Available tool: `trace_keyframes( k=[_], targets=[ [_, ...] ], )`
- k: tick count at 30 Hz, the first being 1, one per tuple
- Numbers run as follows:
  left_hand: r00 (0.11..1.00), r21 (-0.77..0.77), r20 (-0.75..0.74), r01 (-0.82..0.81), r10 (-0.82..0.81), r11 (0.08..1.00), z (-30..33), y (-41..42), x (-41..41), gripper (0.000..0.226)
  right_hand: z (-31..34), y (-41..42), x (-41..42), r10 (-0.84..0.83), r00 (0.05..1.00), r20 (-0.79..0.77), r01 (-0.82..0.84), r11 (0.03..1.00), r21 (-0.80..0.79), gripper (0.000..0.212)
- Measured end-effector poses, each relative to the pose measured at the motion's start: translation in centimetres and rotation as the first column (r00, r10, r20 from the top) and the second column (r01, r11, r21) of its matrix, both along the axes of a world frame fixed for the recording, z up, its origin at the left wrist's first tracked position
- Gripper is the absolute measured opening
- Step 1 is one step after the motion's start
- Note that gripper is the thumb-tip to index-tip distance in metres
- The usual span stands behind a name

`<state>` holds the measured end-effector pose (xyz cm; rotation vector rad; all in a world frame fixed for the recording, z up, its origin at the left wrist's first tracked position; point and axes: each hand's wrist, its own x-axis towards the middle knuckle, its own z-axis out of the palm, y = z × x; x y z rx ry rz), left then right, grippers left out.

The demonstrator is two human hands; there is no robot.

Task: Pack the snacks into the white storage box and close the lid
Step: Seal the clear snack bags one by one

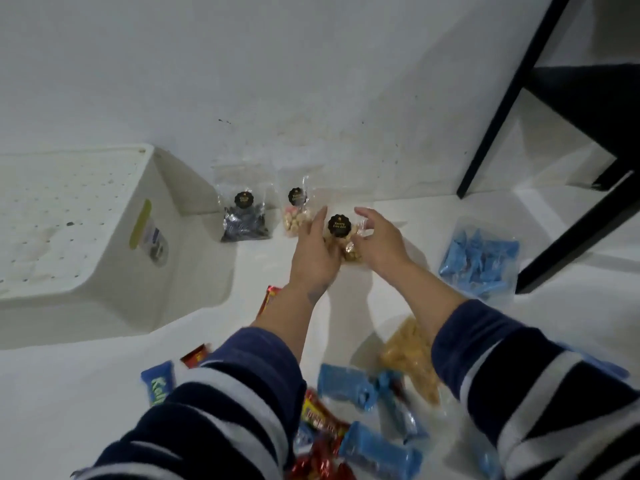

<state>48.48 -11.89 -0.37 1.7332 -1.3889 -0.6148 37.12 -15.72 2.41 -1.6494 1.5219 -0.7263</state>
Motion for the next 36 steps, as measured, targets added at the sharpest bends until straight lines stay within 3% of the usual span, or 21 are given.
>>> trace_keyframes(
  k=[5,11,15,19,25,31,36],
  targets=[
    [0.999,0.063,-0.026,-0.021,0.023,0.998,-0.8,-7.3,-1.0,0.069,-0.6,-7.6,-0.7,0.055,0.998,-0.037,-0.054,0.998,0.024,0.055],
    [1.0,0.182,-0.019,0.021,-0.017,0.983,-2.6,-8.7,-0.7,0.079,-1.9,-9.4,-0.6,0.168,0.984,-0.053,-0.164,0.983,0.076,0.066],
    [0.999,0.161,0.012,0.027,-0.03,0.987,-1.9,-6.9,-1.1,0.078,-1.6,-8.7,-1.7,0.184,0.978,-0.098,-0.176,0.981,0.083,0.062],
    [0.974,0.219,0.141,0.142,-0.176,0.965,-1.1,-2.9,-1.9,0.08,-0.9,-6.2,-4.3,0.24,0.953,-0.184,-0.226,0.97,0.094,0.048],
    [0.941,0.376,0.072,0.282,-0.331,0.883,0.3,3.8,-4.6,0.077,1.0,0.8,-9.4,0.275,0.923,-0.27,-0.227,0.954,0.193,0.038],
    [0.807,0.453,0.129,0.468,-0.576,0.758,1.6,8.2,-8.1,0.084,3.2,8.5,-14.0,0.135,0.919,-0.371,-0.067,0.979,0.19,0.035],
    [0.596,0.576,0.239,0.548,-0.766,0.606,1.0,9.7,-9.7,0.097,3.4,14.3,-17.3,-0.016,0.882,-0.471,0.123,0.973,0.197,0.041]
  ],
)
